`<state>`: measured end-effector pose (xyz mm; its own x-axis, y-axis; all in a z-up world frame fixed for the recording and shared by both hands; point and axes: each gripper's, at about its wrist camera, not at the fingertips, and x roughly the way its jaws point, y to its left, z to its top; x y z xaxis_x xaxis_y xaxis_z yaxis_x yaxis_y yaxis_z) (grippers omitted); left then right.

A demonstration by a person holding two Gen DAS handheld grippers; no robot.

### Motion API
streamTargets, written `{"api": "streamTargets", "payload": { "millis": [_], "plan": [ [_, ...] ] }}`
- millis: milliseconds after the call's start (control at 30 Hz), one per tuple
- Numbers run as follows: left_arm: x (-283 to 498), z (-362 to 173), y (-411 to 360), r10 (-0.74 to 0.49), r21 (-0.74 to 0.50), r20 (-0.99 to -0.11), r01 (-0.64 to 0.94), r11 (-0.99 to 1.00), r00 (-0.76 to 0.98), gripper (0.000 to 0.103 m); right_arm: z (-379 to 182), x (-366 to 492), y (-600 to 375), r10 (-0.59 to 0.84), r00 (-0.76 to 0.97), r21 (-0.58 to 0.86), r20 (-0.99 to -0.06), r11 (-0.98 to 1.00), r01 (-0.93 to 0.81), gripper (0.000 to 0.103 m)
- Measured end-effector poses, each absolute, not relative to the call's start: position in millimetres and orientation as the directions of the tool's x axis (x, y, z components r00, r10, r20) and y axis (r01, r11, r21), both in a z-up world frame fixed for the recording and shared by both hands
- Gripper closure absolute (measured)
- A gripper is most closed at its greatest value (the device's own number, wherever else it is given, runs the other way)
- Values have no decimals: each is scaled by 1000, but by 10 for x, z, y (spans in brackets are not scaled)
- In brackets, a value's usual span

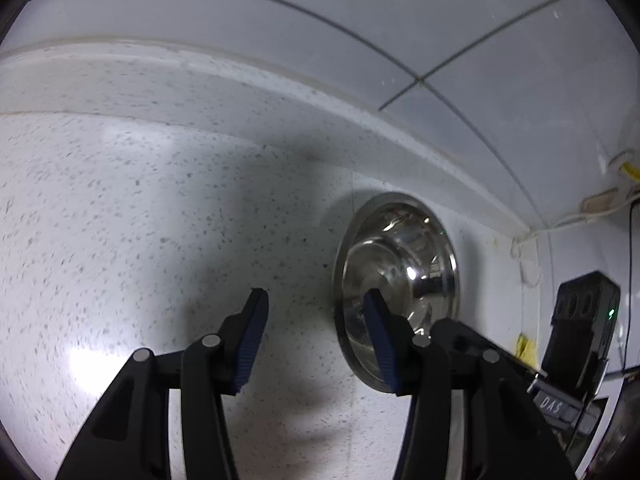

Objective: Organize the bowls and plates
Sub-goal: 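Move both tools toward the small steel bowl by the wall, then close both tools on the small bowl's rim and lift it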

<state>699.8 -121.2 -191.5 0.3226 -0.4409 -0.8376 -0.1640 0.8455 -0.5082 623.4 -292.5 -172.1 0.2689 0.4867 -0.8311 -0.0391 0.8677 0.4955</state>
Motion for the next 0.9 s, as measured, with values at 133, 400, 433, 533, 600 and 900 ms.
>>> {"api": "streamTargets", "payload": {
  "millis": [133, 400, 433, 533, 600, 900],
  "plan": [
    [7019, -1930, -1246, -444, -503, -837, -129, 855, 321, 55, -1747, 6222, -2908, 484, 274, 492, -831, 870, -44, 28],
    [7045, -1928, -1315, -430, -485, -844, -112, 868, 321, 56, -1832, 6321, -2992, 476, 265, 481, -839, 875, -49, 76],
    [7046, -1927, -1322, -425, -480, -845, -111, 870, 324, 60, -1827, 6329, -3008, 473, 262, 478, -841, 877, -49, 83],
    [7077, -1996, -1382, -454, -509, -836, -127, 851, 308, 86, -1805, 6335, -3000, 485, 270, 490, -832, 870, -52, 90],
    [7069, -1975, -1446, -440, -495, -841, -117, 861, 316, 96, -1768, 6341, -2963, 476, 273, 478, -836, 876, -66, 92],
    [6796, -1377, -1608, -369, -435, -807, -42, 899, 460, 96, -1396, 6192, -3076, 472, 344, 471, -812, 877, -91, 92]
  ]
}}
